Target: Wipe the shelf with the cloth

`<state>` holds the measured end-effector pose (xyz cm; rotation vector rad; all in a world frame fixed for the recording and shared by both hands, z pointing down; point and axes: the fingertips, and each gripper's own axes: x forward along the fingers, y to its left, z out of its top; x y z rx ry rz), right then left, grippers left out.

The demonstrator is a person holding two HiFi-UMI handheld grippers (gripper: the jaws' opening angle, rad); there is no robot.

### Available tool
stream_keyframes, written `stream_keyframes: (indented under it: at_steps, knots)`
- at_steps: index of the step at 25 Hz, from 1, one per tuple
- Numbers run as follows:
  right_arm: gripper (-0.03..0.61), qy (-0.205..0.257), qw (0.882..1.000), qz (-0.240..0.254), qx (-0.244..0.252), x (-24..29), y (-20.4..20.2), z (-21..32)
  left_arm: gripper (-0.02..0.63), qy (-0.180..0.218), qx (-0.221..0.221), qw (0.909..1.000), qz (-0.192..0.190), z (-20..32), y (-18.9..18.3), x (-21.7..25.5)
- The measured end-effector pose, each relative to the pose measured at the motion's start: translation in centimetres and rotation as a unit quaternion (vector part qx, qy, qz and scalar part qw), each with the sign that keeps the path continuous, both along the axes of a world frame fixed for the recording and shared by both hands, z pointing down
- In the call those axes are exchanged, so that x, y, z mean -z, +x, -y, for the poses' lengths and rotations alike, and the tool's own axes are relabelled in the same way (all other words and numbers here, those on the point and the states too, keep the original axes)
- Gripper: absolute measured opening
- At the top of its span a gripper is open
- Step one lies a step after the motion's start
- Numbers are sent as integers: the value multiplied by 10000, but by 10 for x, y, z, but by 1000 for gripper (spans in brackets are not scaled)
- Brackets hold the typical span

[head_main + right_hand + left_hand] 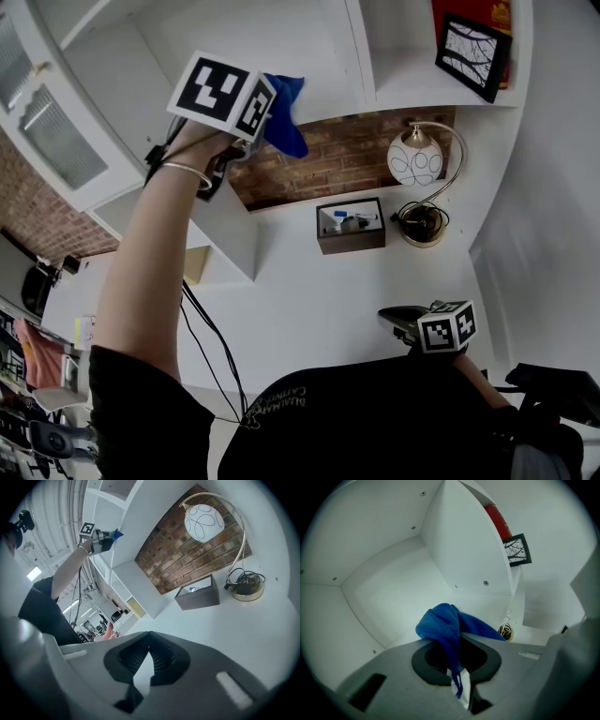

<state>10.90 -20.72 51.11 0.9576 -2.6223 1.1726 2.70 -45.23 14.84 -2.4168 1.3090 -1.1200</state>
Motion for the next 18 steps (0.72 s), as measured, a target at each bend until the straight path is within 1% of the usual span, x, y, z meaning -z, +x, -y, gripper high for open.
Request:
stream_keyframes:
  at_steps: [6, 14, 18]
  knots:
    - [8, -39, 10000, 14, -20, -1, 2, -3, 21, 17, -63, 9999, -131, -1, 9, 1]
    - [8, -91, 9999, 33, -62, -4, 7, -6, 21, 32, -192, 9997, -163, -6, 30, 0]
    - [8, -112, 9999, 48, -97, -5, 11, -8, 21, 46, -254, 9994, -242, -9, 39, 1]
